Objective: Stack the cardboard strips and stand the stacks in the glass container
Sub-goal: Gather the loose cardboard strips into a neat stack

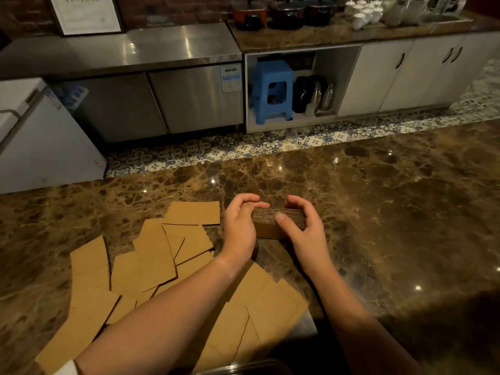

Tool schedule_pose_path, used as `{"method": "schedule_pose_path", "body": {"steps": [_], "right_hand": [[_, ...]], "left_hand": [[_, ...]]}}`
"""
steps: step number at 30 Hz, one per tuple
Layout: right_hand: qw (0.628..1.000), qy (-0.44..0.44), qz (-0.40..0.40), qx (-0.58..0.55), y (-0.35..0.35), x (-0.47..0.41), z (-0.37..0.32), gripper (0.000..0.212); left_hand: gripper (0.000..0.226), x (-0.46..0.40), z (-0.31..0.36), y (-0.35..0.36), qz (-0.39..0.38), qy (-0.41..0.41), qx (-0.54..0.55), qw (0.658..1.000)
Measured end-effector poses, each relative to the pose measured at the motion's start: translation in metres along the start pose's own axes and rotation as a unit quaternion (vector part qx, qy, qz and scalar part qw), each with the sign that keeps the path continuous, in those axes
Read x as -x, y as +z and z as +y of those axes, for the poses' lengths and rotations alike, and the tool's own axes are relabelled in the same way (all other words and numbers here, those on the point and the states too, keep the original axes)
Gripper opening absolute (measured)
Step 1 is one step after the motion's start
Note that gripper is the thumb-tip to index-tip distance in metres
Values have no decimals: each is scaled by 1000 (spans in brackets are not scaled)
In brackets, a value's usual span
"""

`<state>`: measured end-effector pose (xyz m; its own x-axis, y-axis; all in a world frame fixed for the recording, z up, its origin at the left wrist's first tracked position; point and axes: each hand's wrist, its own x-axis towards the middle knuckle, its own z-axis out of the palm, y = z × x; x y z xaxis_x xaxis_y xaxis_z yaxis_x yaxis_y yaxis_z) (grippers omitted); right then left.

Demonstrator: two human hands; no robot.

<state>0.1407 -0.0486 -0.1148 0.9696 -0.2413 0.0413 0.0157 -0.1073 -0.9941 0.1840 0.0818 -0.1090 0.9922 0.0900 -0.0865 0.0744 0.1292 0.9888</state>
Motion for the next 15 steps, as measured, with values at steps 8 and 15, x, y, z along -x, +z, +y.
{"method": "schedule_pose_path", "body": {"steps": [8,15], "right_hand": [[916,-105,-116,368,-27,-15,-21,53],[974,-32,-51,216,-30,4,-55,35]], "left_hand": [[25,2,12,-6,-43,-11,-66,997],[53,27,54,-39,-106,8,-46,993]]}}
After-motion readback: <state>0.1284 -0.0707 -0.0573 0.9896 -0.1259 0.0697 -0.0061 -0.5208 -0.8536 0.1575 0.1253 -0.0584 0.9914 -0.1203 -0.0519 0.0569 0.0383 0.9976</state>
